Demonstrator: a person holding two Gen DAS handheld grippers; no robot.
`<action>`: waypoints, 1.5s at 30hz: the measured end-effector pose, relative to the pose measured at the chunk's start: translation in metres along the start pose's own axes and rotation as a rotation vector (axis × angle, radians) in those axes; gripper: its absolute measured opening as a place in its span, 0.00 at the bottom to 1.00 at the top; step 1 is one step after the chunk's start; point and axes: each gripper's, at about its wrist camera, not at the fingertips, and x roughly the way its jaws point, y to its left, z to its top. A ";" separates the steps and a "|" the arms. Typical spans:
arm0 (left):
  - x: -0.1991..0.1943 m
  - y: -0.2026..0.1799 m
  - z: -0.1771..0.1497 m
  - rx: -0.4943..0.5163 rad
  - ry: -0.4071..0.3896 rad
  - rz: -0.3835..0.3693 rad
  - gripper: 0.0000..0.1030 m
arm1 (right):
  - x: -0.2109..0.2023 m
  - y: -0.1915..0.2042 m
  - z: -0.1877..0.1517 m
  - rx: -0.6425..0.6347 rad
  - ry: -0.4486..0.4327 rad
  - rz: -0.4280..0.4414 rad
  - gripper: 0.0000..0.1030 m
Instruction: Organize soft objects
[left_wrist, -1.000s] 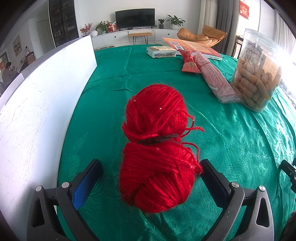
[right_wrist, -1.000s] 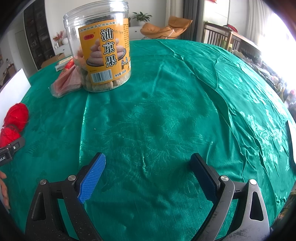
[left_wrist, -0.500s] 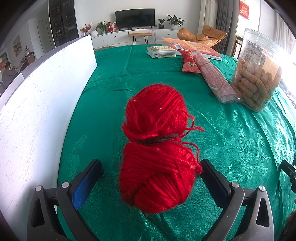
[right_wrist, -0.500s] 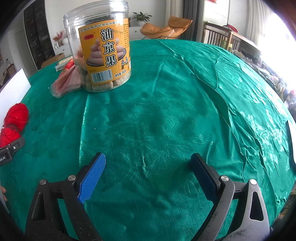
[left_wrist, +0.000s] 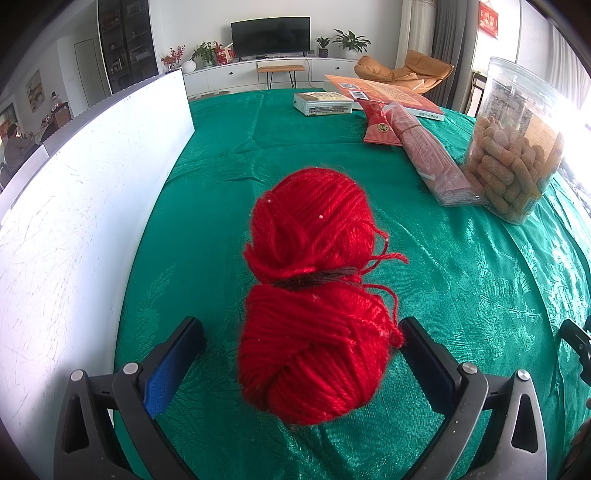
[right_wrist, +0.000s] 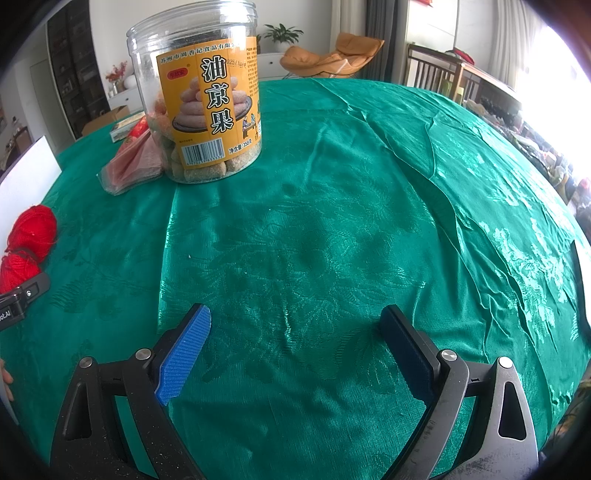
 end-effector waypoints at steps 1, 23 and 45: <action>0.000 0.000 0.000 0.000 0.000 0.000 1.00 | 0.000 0.000 0.000 0.000 0.000 0.000 0.92; 0.000 0.000 0.000 0.000 0.000 0.000 1.00 | 0.055 0.260 0.181 -0.915 0.326 -0.005 0.88; 0.002 0.000 0.001 -0.001 -0.001 0.000 1.00 | -0.009 0.177 0.307 -0.693 0.344 0.018 0.25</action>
